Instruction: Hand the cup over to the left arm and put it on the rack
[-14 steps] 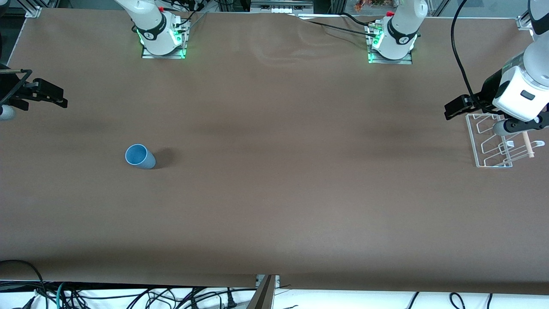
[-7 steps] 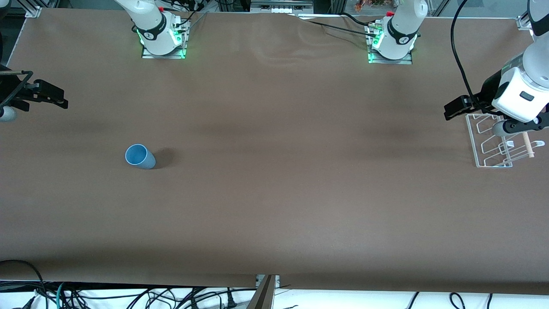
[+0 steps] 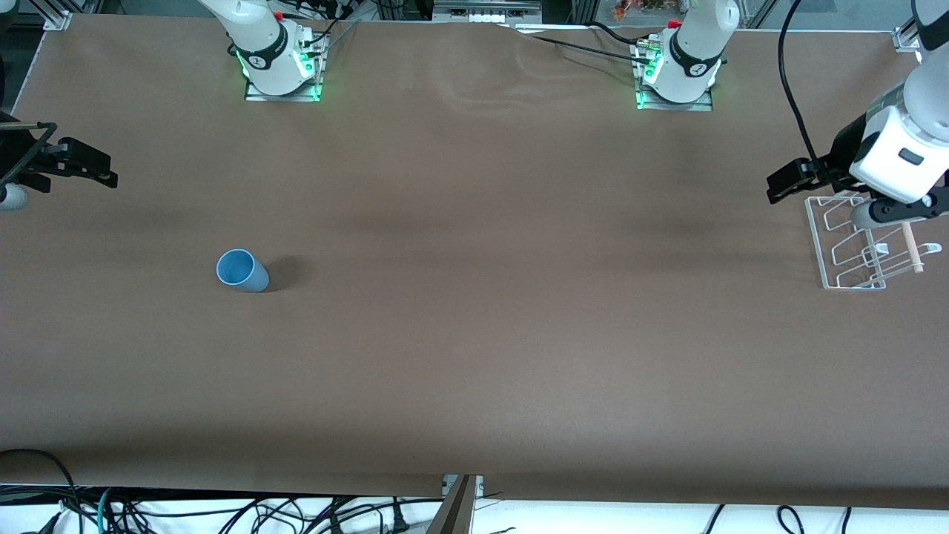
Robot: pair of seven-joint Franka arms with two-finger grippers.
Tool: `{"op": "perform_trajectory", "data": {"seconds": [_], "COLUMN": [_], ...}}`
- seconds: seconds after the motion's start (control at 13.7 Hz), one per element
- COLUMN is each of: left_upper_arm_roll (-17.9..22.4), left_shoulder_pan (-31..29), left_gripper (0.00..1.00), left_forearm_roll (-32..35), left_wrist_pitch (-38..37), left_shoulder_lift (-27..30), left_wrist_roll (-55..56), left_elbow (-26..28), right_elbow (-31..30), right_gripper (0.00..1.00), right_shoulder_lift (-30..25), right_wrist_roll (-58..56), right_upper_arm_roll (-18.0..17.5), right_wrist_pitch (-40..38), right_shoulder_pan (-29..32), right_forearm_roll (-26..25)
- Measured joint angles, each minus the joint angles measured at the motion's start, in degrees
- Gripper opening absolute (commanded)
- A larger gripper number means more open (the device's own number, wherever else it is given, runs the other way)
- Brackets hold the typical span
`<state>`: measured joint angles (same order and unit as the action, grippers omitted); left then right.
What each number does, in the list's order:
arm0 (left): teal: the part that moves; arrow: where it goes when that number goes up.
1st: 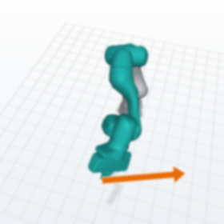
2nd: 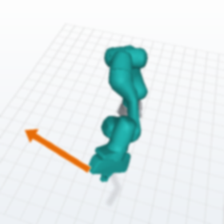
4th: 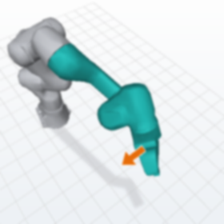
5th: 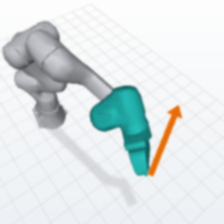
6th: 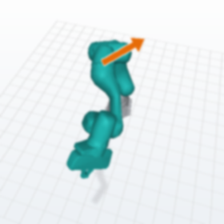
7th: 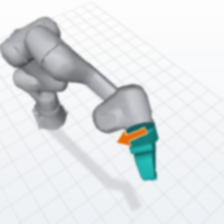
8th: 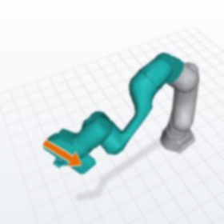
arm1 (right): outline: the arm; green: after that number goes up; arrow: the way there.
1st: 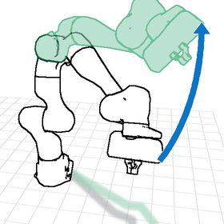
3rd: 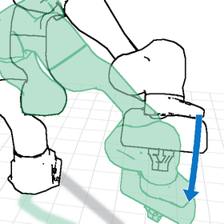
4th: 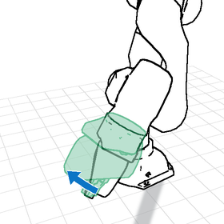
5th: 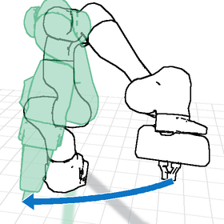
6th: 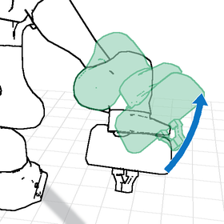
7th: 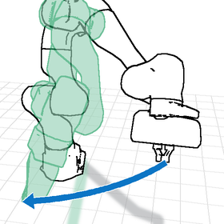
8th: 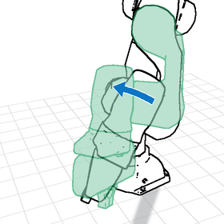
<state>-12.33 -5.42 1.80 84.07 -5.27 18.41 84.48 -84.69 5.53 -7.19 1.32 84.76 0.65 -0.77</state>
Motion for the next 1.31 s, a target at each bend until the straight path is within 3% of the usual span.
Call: {"op": "perform_trajectory", "data": {"seconds": [0.36, 0.66, 1.31], "left_upper_arm_roll": [0.3, 0.2, 0.0], "left_shoulder_pan": [-2.1, -3.0, -3.0], "left_gripper": [1.00, 1.00, 1.00], "left_forearm_roll": [0.0, 0.0, 0.0], "left_wrist_pitch": [0.3, 0.2, -0.1], "left_shoulder_lift": [0.2, 0.3, 0.4], "left_wrist_roll": [-9.1, -10.8, -10.8], "left_elbow": [0.0, 0.1, 0.1], "right_elbow": [-2.5, -11.2, -22.7], "right_gripper": [1.00, 1.00, 1.00], "right_shoulder_lift": [0.3, 2.3, 8.5], "right_wrist_roll": [0.1, 0.1, 0.1], "right_upper_arm_roll": [0.0, 0.0, 0.0], "right_wrist_pitch": [2.9, 14.7, 35.1], "right_shoulder_pan": [0.0, 0.0, 0.0], "right_forearm_roll": [0.0, -0.3, -0.3]}}
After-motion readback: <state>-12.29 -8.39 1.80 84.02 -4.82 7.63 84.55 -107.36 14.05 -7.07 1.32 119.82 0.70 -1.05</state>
